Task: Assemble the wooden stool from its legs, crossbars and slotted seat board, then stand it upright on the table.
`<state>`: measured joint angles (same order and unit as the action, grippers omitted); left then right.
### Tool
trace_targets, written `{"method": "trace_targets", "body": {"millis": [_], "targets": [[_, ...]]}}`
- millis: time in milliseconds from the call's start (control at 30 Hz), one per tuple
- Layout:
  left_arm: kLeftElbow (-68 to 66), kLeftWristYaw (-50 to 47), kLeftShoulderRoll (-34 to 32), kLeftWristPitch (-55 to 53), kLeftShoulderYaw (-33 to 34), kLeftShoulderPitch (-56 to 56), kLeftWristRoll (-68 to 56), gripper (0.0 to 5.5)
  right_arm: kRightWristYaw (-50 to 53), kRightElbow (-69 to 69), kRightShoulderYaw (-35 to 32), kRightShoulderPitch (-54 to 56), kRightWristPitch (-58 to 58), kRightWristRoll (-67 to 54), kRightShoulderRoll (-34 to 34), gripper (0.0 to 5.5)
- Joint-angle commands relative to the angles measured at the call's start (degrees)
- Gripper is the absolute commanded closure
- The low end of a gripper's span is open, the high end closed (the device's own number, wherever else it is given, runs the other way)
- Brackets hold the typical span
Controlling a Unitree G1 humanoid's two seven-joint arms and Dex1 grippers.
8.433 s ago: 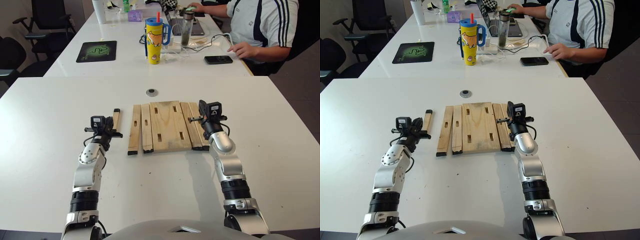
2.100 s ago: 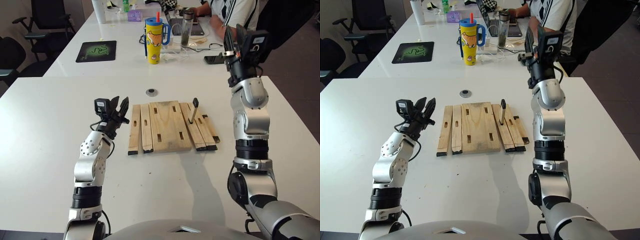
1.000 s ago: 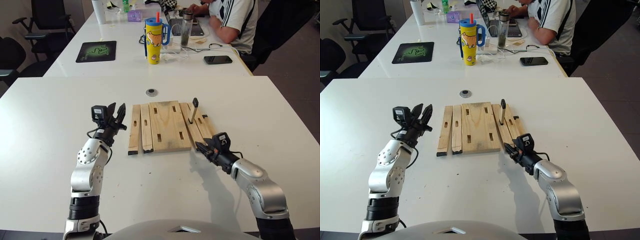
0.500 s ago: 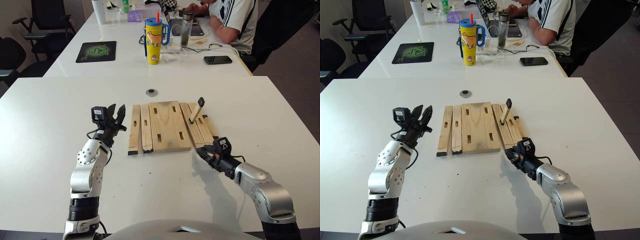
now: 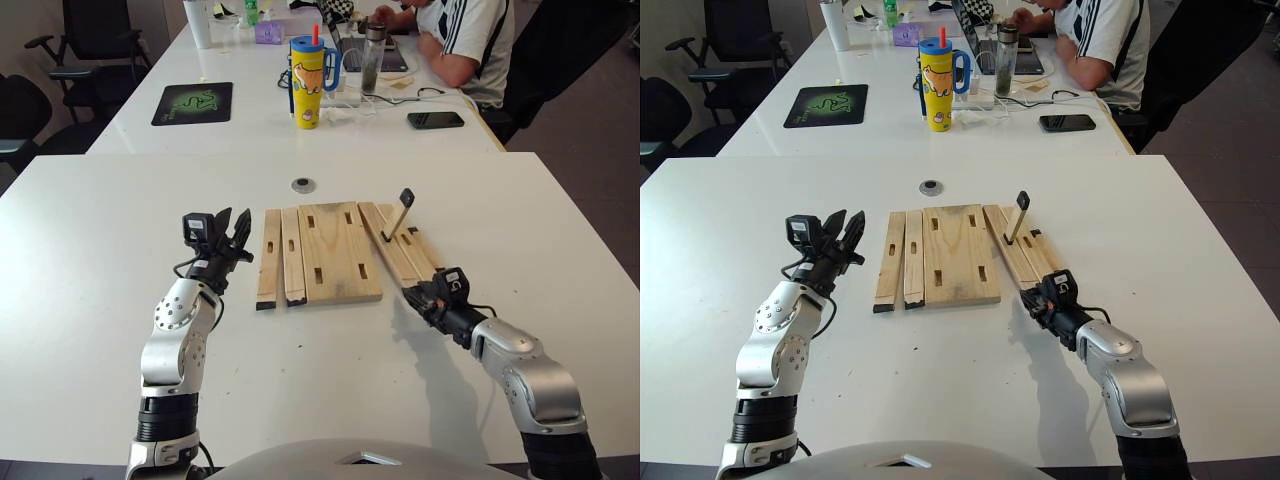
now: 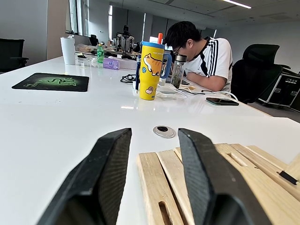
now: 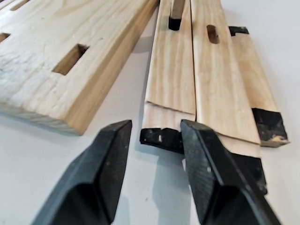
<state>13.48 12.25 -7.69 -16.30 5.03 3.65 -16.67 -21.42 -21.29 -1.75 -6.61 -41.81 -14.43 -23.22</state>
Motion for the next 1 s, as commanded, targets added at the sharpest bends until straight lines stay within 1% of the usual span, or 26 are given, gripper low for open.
{"method": "trace_targets", "body": {"millis": [33,100,167,700,800,1000], "targets": [[-0.1,-0.1,-0.3,-0.1,-0.2,0.1,0.7,3.64,-0.6,2.2,2.0,-0.4,-1.6,1.1,-1.2,3.57],[-0.2,-0.1,-0.3,0.0,-0.3,0.3,0.7,3.64,-1.2,1.7,4.2,-1.4,-1.9,1.8,-1.9,3.57],[-0.4,-0.1,-0.3,0.0,-0.4,0.6,0.8,3.64,-1.2,1.0,5.1,-1.6,-1.5,1.9,-1.6,3.57],[0.4,-0.4,-0.1,-0.2,-0.8,-0.1,0.8,3.64,0.7,-2.9,5.7,3.2,3.4,4.1,-0.3,3.57],[0.6,-0.7,0.1,-0.1,-1.0,-0.3,0.8,3.64,1.4,-2.1,5.8,5.0,2.8,4.4,0.5,3.57],[0.5,-1.0,0.2,-0.3,-1.2,0.1,0.7,3.64,5.8,1.3,4.9,9.9,-3.5,4.7,4.7,3.57]]}}
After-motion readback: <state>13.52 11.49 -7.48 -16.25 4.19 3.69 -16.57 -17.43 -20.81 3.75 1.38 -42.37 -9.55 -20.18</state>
